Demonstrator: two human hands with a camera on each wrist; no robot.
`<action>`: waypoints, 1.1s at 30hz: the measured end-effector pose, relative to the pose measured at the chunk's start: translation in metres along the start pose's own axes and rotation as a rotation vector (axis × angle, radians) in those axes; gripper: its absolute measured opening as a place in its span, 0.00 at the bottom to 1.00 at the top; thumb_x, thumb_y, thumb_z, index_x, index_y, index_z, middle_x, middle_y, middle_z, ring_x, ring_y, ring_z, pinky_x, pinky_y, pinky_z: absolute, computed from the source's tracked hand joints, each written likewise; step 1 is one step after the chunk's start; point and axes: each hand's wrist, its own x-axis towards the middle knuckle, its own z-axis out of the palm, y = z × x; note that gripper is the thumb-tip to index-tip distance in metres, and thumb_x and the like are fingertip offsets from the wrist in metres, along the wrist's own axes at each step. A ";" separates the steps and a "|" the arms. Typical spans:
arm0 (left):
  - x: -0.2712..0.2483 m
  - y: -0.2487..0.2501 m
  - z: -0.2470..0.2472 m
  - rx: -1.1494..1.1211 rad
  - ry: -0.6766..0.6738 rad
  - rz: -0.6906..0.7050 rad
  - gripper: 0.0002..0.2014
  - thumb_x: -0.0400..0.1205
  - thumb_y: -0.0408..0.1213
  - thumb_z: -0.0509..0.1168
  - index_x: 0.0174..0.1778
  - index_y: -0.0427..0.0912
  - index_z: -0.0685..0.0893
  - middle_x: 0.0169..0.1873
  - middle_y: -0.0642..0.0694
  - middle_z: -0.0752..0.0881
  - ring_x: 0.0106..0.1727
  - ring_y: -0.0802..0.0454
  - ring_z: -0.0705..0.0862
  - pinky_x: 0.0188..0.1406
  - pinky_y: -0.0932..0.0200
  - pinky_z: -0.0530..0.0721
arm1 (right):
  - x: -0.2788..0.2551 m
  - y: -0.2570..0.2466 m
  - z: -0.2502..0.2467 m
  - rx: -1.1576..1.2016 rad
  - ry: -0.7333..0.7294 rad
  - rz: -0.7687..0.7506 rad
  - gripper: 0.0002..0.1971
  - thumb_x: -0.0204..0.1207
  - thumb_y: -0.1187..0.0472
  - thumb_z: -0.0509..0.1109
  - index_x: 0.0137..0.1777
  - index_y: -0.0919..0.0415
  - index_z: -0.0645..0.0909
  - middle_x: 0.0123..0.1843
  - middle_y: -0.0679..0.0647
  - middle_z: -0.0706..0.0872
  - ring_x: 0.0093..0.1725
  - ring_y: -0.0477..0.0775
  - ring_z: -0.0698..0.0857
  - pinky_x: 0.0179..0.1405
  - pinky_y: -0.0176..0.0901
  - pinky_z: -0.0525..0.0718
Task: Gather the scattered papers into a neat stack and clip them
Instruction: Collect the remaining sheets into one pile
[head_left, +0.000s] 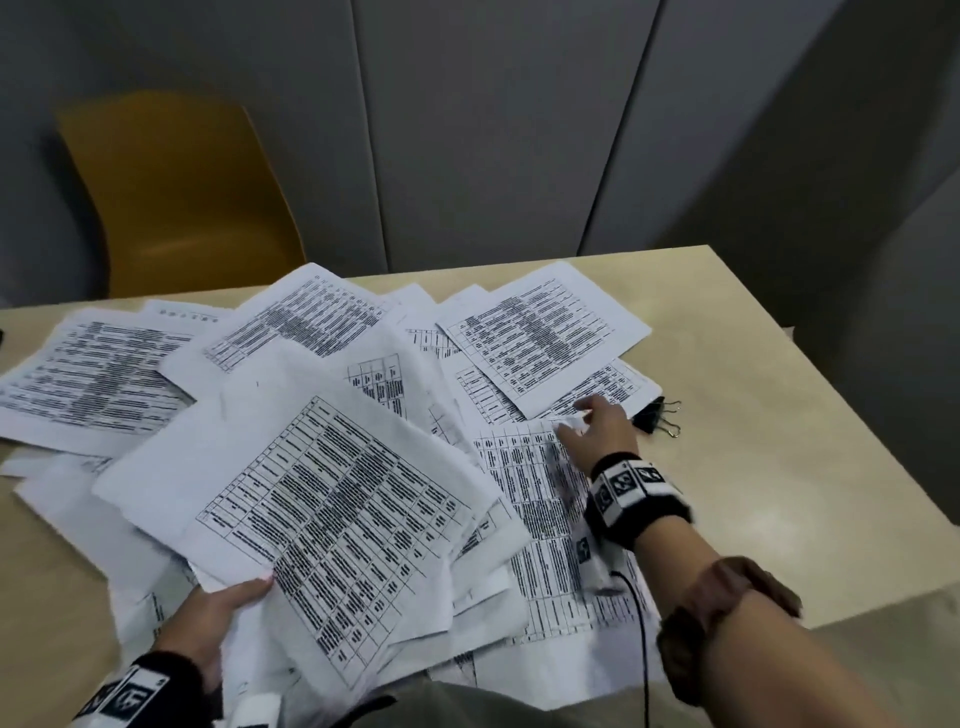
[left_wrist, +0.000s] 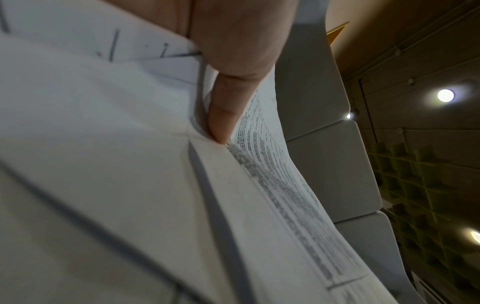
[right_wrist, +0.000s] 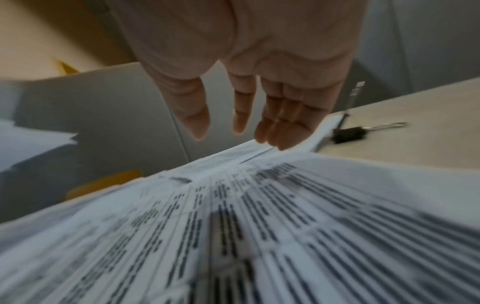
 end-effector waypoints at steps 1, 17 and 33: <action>0.005 -0.004 -0.002 -0.023 -0.002 -0.015 0.11 0.79 0.22 0.61 0.57 0.28 0.77 0.23 0.46 0.88 0.32 0.44 0.86 0.55 0.53 0.76 | 0.005 -0.012 0.006 -0.077 -0.022 -0.026 0.26 0.72 0.52 0.71 0.69 0.56 0.71 0.68 0.60 0.75 0.66 0.60 0.76 0.66 0.54 0.78; 0.006 -0.011 -0.017 -0.117 -0.034 0.012 0.24 0.78 0.16 0.59 0.72 0.25 0.69 0.72 0.29 0.72 0.61 0.44 0.73 0.67 0.51 0.65 | 0.047 -0.058 0.044 -0.596 -0.102 -0.185 0.24 0.73 0.53 0.62 0.67 0.60 0.65 0.63 0.60 0.78 0.61 0.63 0.80 0.51 0.54 0.80; 0.019 -0.023 -0.027 -0.117 -0.007 -0.017 0.14 0.77 0.20 0.62 0.59 0.28 0.79 0.53 0.35 0.85 0.51 0.39 0.81 0.65 0.45 0.71 | 0.044 -0.056 0.019 -0.606 -0.063 -0.254 0.07 0.77 0.64 0.61 0.51 0.55 0.78 0.41 0.54 0.86 0.41 0.57 0.86 0.45 0.51 0.88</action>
